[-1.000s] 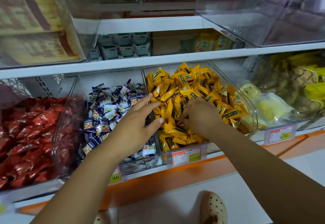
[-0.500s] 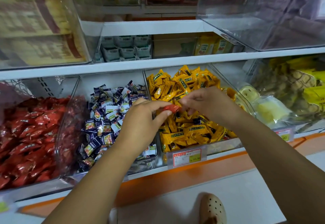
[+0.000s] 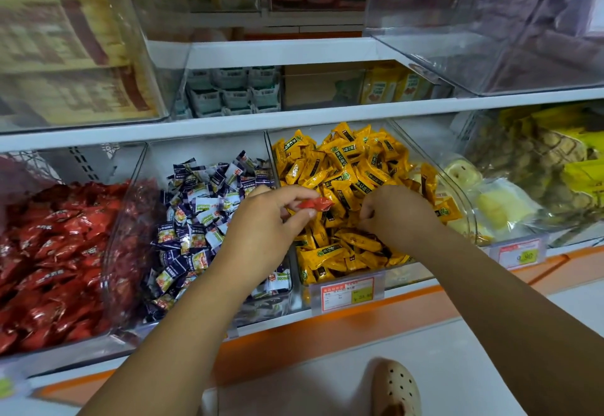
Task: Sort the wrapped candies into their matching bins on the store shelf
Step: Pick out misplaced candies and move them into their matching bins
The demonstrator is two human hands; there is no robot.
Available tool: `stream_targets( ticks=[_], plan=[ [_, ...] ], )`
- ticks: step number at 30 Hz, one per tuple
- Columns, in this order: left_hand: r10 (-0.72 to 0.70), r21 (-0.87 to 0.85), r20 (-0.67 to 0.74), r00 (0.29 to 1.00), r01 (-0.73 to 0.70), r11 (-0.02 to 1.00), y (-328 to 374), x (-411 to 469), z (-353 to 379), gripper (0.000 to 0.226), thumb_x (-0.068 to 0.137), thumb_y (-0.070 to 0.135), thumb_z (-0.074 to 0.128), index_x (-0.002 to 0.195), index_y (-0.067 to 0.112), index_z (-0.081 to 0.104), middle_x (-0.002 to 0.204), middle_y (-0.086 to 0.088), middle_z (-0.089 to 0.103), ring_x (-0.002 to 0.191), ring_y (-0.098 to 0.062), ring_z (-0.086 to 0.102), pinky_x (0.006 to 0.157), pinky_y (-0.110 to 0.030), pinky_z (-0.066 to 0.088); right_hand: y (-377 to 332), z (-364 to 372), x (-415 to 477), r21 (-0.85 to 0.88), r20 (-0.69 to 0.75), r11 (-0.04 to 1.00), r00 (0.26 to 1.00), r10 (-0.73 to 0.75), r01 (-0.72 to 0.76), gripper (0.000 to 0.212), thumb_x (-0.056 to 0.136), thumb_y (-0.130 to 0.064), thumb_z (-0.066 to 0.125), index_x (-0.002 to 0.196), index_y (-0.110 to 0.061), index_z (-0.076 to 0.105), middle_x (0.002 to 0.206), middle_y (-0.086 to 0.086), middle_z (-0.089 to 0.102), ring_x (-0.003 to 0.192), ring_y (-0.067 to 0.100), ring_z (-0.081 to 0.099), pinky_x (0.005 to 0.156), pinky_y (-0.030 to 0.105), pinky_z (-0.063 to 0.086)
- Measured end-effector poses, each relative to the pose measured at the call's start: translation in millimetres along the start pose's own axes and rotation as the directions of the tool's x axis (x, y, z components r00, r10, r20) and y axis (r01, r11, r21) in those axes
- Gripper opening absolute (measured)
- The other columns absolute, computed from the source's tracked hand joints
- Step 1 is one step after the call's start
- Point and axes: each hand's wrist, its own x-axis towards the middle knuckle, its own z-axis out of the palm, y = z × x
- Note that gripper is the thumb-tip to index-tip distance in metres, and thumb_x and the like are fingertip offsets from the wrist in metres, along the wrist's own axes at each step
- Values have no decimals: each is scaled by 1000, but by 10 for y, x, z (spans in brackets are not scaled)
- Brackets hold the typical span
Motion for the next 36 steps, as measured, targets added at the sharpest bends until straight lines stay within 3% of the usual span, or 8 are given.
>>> stream_targets(
  ticks=[7,12,16,20,29,31,34,36],
  plan=[
    [-20,-56,-22,1000,19,998,-36,9,-39,21,87,26,67,101,41,68,85,12,57,77,-6,50,64,-12,40,32,-148,-44,322,-82,946,997,-13,39,15,94,-25,58,79,-25,62,89,-3,66,78,12,61,62,27,49],
    [-39,-88,-82,996,31,996,-74,-39,-198,20,88,24,67,101,38,71,79,15,61,70,-4,52,61,-19,43,-239,-285,-81,681,-221,716,975,0,154,8,95,-26,57,88,-22,60,71,-3,67,49,0,56,49,17,43],
    [-69,-71,-154,986,58,996,-129,-150,-460,19,89,23,66,99,38,69,80,15,61,61,5,52,50,-10,35,-568,-320,-65,865,-165,474,986,-35,161,5,94,-11,58,97,-11,62,75,11,70,58,11,65,50,18,49],
    [-126,-49,-241,962,118,992,-345,-266,-827,17,88,28,67,100,40,68,79,13,64,63,-2,53,57,-24,45,-920,-217,-16,923,-117,357,987,-106,148,10,94,-9,58,103,-10,62,80,13,71,64,16,67,55,19,54],
    [-244,-14,-485,840,271,962,-867,-621,-1619,24,84,15,71,101,32,69,78,17,65,68,7,58,59,-4,40,-1330,20,131,835,-171,501,973,-155,226,13,97,-15,54,107,-21,61,91,2,66,48,-1,57,44,12,44],
    [-281,-8,-550,786,331,943,-979,-667,-1748,26,85,13,70,106,27,71,80,9,68,79,-6,65,64,-10,42,-1383,45,138,818,-189,517,966,-175,254,13,97,-16,54,104,-26,60,92,0,66,52,-1,59,51,16,48],
    [-329,42,-541,774,416,909,-1127,-698,-1865,40,88,5,63,126,21,63,107,-1,68,92,-19,66,75,-18,44,-1424,58,123,804,-200,531,963,-179,266,15,98,-16,53,108,-23,62,93,-2,66,57,0,62,57,24,52],
    [-382,67,-427,820,450,890,-1192,-726,-1879,56,90,-3,55,136,30,52,122,4,62,72,-16,66,58,-18,45,-1420,56,97,801,-212,530,960,-185,279,17,98,-15,51,110,-21,61,93,-3,65,58,-2,61,53,16,49]
  ],
)
